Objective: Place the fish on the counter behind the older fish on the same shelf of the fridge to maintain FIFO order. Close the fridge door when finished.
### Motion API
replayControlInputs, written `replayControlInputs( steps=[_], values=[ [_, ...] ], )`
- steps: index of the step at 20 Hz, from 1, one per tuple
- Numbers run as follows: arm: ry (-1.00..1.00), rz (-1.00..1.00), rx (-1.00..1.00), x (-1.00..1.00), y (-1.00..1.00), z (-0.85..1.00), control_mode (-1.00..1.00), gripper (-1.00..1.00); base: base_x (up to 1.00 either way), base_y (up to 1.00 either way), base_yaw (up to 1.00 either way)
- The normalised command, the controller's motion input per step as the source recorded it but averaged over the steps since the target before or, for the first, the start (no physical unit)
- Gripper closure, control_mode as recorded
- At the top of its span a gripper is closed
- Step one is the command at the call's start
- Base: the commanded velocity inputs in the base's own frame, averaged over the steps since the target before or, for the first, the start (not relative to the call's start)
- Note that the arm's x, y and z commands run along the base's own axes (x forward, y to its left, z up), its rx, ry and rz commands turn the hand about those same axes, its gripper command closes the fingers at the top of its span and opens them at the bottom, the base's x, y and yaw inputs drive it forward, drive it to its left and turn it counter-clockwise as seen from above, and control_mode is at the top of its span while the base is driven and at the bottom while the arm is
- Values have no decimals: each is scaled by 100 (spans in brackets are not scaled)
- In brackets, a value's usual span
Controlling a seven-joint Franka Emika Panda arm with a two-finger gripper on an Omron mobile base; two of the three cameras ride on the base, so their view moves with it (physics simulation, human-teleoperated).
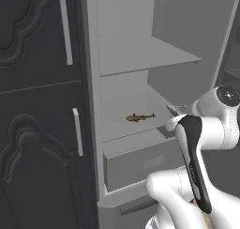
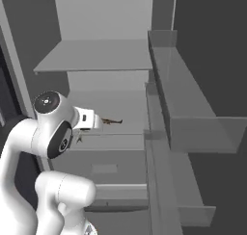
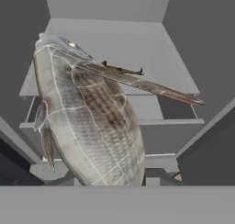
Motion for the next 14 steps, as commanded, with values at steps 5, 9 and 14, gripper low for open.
replayControlInputs(
  steps=[5, 9, 14],
  values=[
    [0, 0, 0, 0, 0, 0, 100, 100, 47, -29, 22],
    [0, 0, 0, 0, 0, 0, 100, 100, 29, -4, 12],
    [1, 4, -6, 20, 0, -36, -100, 100, 5, 0, 0]
  ],
)
